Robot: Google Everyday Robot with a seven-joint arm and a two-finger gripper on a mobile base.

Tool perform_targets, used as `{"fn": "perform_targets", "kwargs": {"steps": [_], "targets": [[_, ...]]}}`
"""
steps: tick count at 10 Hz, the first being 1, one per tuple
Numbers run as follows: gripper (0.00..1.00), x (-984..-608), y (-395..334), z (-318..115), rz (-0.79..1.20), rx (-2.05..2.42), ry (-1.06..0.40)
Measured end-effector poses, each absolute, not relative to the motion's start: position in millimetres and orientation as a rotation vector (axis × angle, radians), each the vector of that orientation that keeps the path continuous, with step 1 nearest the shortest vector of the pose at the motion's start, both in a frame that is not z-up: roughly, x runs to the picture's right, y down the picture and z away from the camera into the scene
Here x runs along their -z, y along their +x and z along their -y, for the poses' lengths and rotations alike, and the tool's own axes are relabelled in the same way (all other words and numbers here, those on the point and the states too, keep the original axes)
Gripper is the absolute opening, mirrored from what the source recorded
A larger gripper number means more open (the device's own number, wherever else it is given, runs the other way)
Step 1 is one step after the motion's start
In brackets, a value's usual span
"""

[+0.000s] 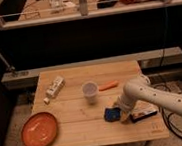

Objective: Place the white sponge in the ceramic cup

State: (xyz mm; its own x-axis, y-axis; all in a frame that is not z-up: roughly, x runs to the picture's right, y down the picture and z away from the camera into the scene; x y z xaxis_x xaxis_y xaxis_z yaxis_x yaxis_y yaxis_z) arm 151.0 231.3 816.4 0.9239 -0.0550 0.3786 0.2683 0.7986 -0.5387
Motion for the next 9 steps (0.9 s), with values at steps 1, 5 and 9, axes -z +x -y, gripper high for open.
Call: {"fn": "perform_targets", "kwargs": {"steps": [1,5,9], "targets": [[0.01,-814.3,152.2,-230.2,0.357,0.176,-0.622],[0.01,-805.8,150.7,-219.3,0.358,0.179,-0.609],[0.01,-790.7,151.3,-198.5,0.338,0.183,-0.600]]}}
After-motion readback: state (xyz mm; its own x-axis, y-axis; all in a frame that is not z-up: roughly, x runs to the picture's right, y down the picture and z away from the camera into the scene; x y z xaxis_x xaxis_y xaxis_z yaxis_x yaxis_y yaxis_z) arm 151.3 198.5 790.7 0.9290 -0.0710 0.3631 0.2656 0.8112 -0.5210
